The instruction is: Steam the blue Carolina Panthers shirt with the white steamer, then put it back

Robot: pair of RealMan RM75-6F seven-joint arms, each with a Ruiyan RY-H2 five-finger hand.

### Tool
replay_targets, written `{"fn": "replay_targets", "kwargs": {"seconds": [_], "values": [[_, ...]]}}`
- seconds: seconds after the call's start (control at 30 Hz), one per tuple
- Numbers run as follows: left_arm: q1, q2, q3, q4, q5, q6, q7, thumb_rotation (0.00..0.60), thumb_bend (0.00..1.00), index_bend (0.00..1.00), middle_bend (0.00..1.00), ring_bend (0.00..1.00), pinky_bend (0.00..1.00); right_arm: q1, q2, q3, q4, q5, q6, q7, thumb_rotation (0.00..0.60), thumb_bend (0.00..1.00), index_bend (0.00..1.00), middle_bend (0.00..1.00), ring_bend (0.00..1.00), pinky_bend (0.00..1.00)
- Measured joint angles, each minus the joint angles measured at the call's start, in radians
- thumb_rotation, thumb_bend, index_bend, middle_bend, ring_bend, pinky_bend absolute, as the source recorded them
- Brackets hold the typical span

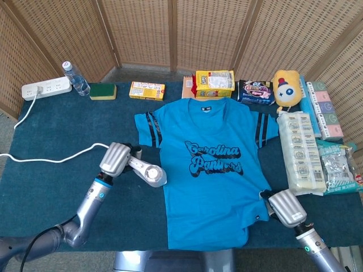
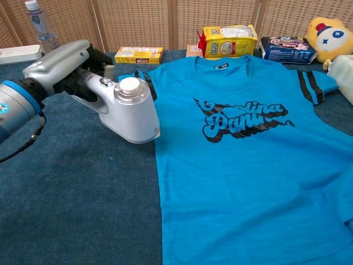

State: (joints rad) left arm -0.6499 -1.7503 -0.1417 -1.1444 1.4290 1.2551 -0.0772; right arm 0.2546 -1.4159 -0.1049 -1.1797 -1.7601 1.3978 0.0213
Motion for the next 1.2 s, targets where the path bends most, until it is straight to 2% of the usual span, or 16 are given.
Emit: {"fn": "replay_targets", "kwargs": {"seconds": [0.17, 0.33, 0.7, 1.2], "values": [[0.025, 0.023, -0.009, 0.035, -0.027, -0.002, -0.034, 0.6, 0.39, 0.68, 0.76, 0.68, 0.74, 0.004, 0.009, -0.002, -0.026, 0.015, -0.034, -0.037, 0.6, 0.46, 0.28, 0.34, 0.38, 0.46], [0.039, 0.029, -0.014, 0.08, -0.04, -0.008, -0.064, 0.6, 0.38, 0.68, 0.76, 0.68, 0.74, 0.009, 0.027, -0.002, -0.067, 0.034, -0.069, -0.08, 0.6, 0.4, 0.17, 0.25, 0.26, 0.35], [0.048, 0.007, -0.027, 0.2, -0.066, -0.042, -0.111, 0.6, 0.38, 0.68, 0.76, 0.68, 0.74, 0.011, 0.062, 0.005, -0.138, 0.067, -0.102, -0.143, 0.6, 0.39, 0.11, 0.22, 0.23, 0.32], [-0.002, -0.097, -0.069, 0.368, -0.096, -0.111, -0.143, 0.6, 0.38, 0.68, 0.76, 0.68, 0.74, 0.001, 0.103, 0.008, -0.192, 0.088, -0.105, -0.174, 0.6, 0.39, 0.09, 0.21, 0.21, 0.3]]}}
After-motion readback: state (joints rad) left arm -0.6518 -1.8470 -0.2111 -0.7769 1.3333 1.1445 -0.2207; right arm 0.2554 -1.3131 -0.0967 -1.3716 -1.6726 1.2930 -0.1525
